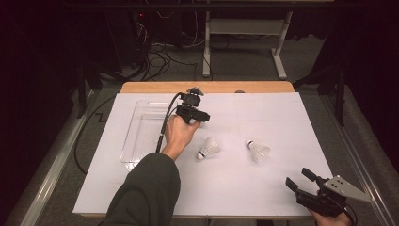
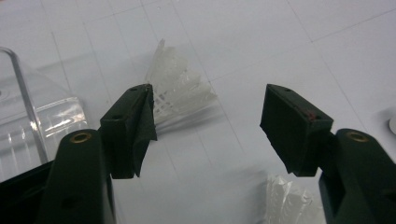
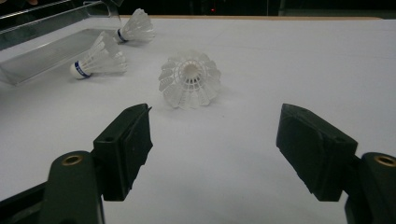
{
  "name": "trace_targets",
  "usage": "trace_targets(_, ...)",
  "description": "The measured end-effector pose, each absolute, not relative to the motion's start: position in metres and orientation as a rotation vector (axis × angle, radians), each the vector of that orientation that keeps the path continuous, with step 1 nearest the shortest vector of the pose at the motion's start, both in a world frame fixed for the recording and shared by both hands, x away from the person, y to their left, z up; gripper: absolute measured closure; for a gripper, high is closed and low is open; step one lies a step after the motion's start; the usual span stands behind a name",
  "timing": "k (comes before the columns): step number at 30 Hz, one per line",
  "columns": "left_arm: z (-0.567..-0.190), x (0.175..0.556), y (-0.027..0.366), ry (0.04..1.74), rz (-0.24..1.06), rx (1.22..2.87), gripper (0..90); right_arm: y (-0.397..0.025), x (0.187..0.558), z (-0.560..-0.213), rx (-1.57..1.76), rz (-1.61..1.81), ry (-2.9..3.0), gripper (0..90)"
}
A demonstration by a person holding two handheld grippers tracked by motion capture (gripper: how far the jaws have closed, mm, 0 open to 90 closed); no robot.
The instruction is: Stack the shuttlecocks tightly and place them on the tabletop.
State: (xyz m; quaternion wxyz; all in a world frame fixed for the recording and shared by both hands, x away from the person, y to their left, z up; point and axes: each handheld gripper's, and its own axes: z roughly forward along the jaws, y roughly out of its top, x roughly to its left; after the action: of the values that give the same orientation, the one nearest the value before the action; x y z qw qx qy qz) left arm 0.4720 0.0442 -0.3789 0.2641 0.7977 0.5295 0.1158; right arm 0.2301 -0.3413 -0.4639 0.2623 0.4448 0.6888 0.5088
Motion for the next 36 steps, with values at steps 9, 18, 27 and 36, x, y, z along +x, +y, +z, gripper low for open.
trace_targets(9, -0.378, 0.488, 0.042, 1.478, 0.315, 2.166, 35.8, -0.341, 0.231, -0.464, 1.207, 1.374, 1.865, 27.1)
trace_targets(18, -0.385, 0.501, 0.038, 1.52, 0.309, 2.164, 34.7, -0.341, 0.231, -0.464, 1.208, 1.374, 1.866, 27.1)
trace_targets(27, -0.391, 0.512, 0.035, 1.567, 0.339, 2.181, 34.4, -0.341, 0.231, -0.464, 1.207, 1.378, 1.869, 27.1)
trace_targets(36, -0.396, 0.517, 0.032, 1.589, 0.346, 2.178, 34.4, -0.341, 0.231, -0.464, 1.207, 1.38, 1.867, 27.2)
